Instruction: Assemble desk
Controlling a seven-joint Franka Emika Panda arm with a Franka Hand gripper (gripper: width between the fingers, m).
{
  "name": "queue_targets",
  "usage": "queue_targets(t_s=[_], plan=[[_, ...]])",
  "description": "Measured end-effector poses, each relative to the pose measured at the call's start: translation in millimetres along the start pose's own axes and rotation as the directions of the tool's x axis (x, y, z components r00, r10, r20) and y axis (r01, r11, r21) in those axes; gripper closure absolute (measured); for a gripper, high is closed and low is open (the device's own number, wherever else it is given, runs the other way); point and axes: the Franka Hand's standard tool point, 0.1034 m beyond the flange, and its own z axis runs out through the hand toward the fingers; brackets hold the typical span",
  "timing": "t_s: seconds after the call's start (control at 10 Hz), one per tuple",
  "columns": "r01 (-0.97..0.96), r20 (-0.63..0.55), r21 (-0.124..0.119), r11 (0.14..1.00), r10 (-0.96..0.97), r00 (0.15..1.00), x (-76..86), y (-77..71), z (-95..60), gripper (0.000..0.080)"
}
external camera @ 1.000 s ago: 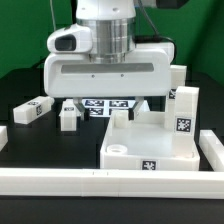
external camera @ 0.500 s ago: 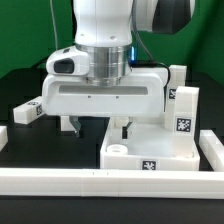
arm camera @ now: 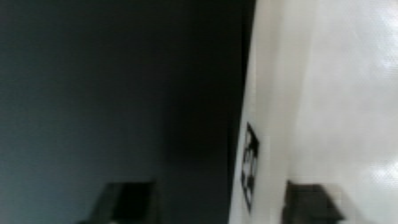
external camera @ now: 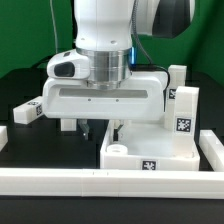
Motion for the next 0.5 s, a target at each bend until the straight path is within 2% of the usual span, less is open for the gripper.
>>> queue_targets(t_s=[0.1,0.2,0.5], plan=[[0.0,0.0,0.0,1.0,0.0,1.0,0.0,0.0,0.0,0.0673],[0.001,-0.002,0.0,1.0,-0.001,1.0,0.6,0.2,-0.4,0.0739],[0.001,-0.002,0.0,1.0,-0.001,1.0,0.5,0.2,-0.4,0.0739]])
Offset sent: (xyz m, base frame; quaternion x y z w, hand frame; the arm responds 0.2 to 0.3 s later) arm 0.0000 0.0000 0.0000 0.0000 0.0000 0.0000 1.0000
